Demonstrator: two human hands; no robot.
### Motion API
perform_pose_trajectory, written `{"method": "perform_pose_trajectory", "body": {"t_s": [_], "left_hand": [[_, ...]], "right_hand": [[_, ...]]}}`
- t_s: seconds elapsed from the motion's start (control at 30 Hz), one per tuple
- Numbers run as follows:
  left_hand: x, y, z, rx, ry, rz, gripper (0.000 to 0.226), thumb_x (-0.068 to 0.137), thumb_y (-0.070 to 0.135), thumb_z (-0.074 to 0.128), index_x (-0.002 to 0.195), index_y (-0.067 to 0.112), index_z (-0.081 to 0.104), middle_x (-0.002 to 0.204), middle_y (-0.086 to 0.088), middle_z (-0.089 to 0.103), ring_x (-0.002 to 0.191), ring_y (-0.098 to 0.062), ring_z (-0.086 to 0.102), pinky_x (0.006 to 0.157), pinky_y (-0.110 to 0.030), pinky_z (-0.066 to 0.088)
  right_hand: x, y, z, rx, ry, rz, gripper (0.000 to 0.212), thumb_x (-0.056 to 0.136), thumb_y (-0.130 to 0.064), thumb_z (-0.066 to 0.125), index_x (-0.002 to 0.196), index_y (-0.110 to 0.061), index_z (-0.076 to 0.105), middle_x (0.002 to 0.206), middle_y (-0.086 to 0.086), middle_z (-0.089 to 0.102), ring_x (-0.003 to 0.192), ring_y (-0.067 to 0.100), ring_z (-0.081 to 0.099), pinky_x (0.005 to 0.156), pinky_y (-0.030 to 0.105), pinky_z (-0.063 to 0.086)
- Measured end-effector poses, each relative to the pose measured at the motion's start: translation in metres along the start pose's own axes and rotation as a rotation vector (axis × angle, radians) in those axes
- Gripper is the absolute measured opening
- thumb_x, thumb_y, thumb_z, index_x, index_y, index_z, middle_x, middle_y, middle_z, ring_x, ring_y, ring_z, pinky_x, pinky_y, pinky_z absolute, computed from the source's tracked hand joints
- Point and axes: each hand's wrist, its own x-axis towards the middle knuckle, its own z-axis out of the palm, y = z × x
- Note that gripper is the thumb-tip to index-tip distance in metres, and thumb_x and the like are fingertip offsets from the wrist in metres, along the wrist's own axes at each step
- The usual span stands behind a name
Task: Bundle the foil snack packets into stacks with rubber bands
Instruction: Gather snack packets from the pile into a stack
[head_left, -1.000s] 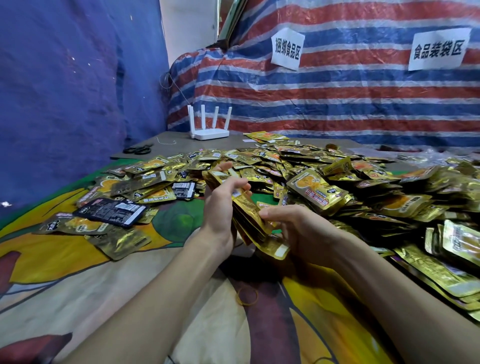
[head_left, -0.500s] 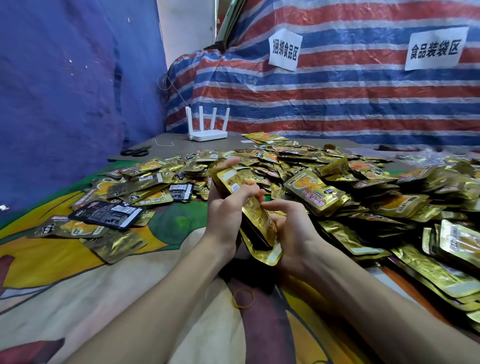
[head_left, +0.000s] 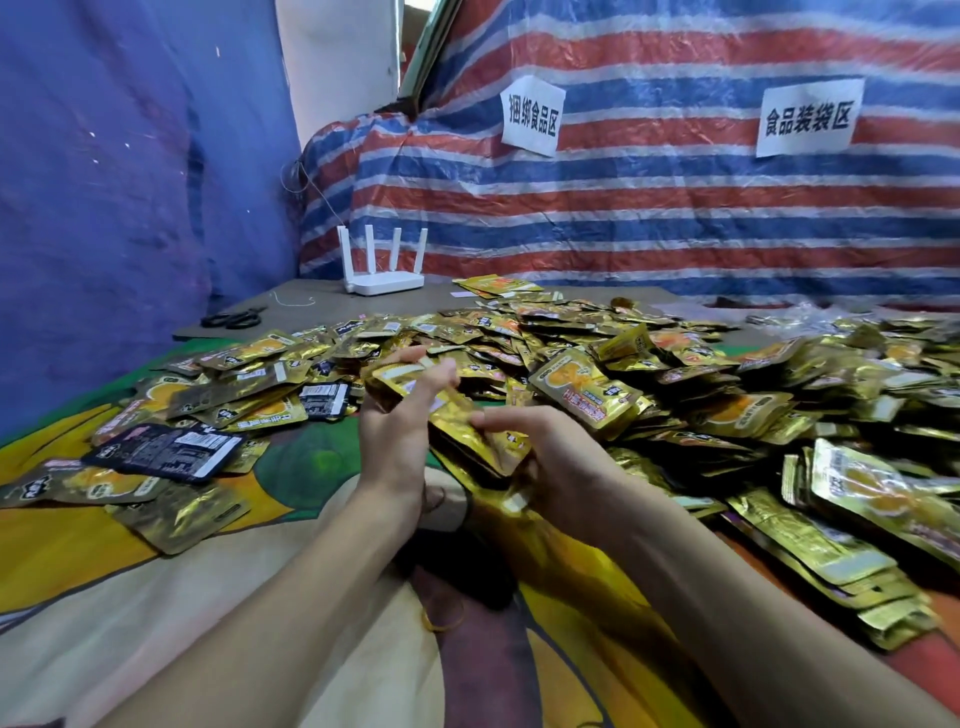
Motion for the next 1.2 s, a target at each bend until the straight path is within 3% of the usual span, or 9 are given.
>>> {"method": "perform_pose_trajectory", "body": {"t_s": [0.1,0.2,0.3,0.47,0.53,0.63,0.77,1.0,1.2], "left_hand": [[0.000,-0.004,-0.001,0.038,-0.023,-0.117,0.106,0.053,0.031,0.091,0.146,0.020,0.042,0.132,-0.019,0.063,0.120,-0.040,0.061,0.106,-0.061,0.044],[-0.001,-0.005,0.002,0.022,-0.109,-0.249,0.120,0.055,0.033,0.095,0.155,0.018,0.030,0.140,-0.018,0.057,0.115,-0.036,0.064,0.098,-0.056,0.052],[-0.004,-0.007,0.002,0.086,-0.217,-0.261,0.092,0.075,0.032,0.080,0.152,0.016,0.032,0.137,-0.009,0.058,0.103,-0.027,0.070,0.073,-0.035,0.061],[-0.013,-0.013,0.002,0.405,-0.443,-0.087,0.038,0.084,0.027,0.071,0.119,0.023,0.060,0.122,-0.009,0.066,0.092,-0.020,0.072,0.071,-0.030,0.058],[-0.018,-0.015,0.004,0.485,-0.506,-0.013,0.039,0.079,0.030,0.068,0.118,0.024,0.062,0.117,-0.008,0.067,0.090,-0.017,0.070,0.070,-0.024,0.055],[-0.022,-0.014,0.005,0.576,-0.554,0.128,0.040,0.080,0.030,0.064,0.119,0.024,0.063,0.111,-0.002,0.068,0.092,-0.010,0.067,0.081,-0.021,0.054],[-0.023,-0.010,0.003,0.628,-0.555,0.252,0.035,0.084,0.029,0.062,0.119,0.024,0.064,0.106,0.006,0.069,0.092,-0.008,0.066,0.082,-0.016,0.050],[-0.024,-0.009,0.002,0.698,-0.570,0.296,0.030,0.085,0.029,0.061,0.114,0.023,0.066,0.103,0.006,0.069,0.095,-0.008,0.064,0.084,-0.018,0.048],[-0.007,-0.003,-0.004,0.843,-0.382,0.332,0.039,0.088,0.023,0.073,0.124,0.031,0.059,0.116,0.011,0.057,0.107,-0.007,0.055,0.092,-0.026,0.044]], "right_hand": [[-0.002,-0.008,-0.004,-0.157,0.112,-0.062,0.026,0.081,-0.014,0.074,0.103,-0.001,0.074,0.083,0.015,0.066,0.062,0.032,0.064,0.053,0.036,0.050],[-0.003,-0.019,-0.013,-0.172,0.288,-0.153,0.006,0.081,-0.013,0.075,0.081,-0.007,0.076,0.078,0.013,0.066,0.066,0.035,0.066,0.055,0.041,0.053],[-0.004,-0.037,-0.032,-0.183,0.484,-0.252,0.007,0.083,-0.018,0.077,0.078,-0.013,0.076,0.084,0.001,0.071,0.080,0.024,0.066,0.062,0.035,0.052],[0.002,-0.080,-0.079,-0.365,0.742,-0.442,0.028,0.088,-0.021,0.069,0.114,-0.010,0.064,0.100,0.012,0.071,0.082,0.030,0.072,0.059,0.040,0.060],[0.008,-0.096,-0.095,-0.526,0.883,-0.500,0.032,0.089,-0.021,0.065,0.116,-0.008,0.055,0.106,0.014,0.066,0.089,0.034,0.069,0.072,0.050,0.061],[0.022,-0.100,-0.108,-0.738,1.038,-0.508,0.037,0.095,-0.020,0.059,0.126,-0.012,0.042,0.119,0.017,0.054,0.097,0.030,0.055,0.086,0.043,0.049],[0.038,-0.077,-0.116,-1.114,1.170,-0.211,0.035,0.098,-0.028,0.052,0.127,-0.012,0.043,0.137,0.028,0.042,0.123,0.042,0.043,0.108,0.051,0.029],[0.039,-0.079,-0.114,-1.257,1.223,-0.072,0.055,0.096,-0.039,0.046,0.137,-0.002,0.044,0.150,0.030,0.031,0.139,0.045,0.027,0.115,0.057,0.018],[0.035,-0.079,-0.071,-1.442,1.075,-0.472,0.063,0.089,-0.051,0.057,0.136,-0.011,0.046,0.149,0.023,0.035,0.139,0.040,0.029,0.111,0.057,0.025]]}}
